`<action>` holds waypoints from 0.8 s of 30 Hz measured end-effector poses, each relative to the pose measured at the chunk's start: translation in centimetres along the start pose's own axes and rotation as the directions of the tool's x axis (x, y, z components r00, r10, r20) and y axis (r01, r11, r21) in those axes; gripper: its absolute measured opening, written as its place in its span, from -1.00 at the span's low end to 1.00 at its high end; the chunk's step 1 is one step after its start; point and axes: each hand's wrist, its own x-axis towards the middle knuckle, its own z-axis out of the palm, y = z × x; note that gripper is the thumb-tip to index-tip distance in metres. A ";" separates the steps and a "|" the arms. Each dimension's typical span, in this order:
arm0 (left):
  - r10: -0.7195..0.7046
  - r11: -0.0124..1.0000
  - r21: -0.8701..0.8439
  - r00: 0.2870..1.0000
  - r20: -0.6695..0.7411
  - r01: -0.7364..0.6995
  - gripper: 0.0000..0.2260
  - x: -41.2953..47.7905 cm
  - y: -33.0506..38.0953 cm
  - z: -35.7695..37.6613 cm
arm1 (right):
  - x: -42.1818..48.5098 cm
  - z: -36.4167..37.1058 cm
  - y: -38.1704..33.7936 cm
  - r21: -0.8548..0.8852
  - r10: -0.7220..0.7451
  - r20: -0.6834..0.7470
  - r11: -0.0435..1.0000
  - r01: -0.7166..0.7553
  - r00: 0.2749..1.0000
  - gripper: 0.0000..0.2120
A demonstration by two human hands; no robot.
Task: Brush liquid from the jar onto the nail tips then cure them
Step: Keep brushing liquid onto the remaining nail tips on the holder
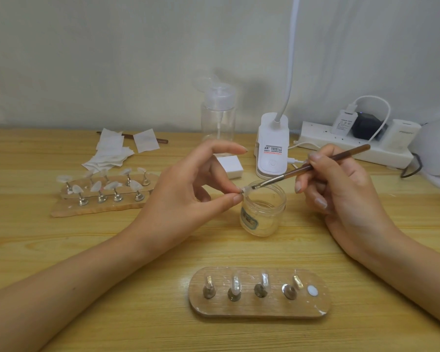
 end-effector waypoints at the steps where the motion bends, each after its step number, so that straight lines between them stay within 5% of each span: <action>1: 0.000 1.000 0.002 1.000 0.001 0.000 -0.54 0.0 0.0 0.0 | 0.0 -0.1 0.0 0.017 0.001 -0.020 1.000 -0.001 1.000 -0.83; 7: 0.007 1.000 0.009 1.000 0.001 -0.007 -0.53 -0.1 0.1 0.0 | -0.3 0.2 -0.1 -0.026 -0.064 0.083 0.998 0.066 0.994 -0.83; 12: 0.009 1.000 0.007 1.000 -0.008 -0.009 -0.53 0.0 0.1 0.0 | -0.1 -0.2 0.0 0.001 -0.031 -0.010 1.000 0.031 0.999 -0.84; 24: 0.026 1.000 -0.006 1.000 0.003 -0.026 -0.56 -0.1 0.0 0.0 | -0.2 -0.2 0.0 0.014 -0.071 0.018 0.997 0.071 0.997 -0.84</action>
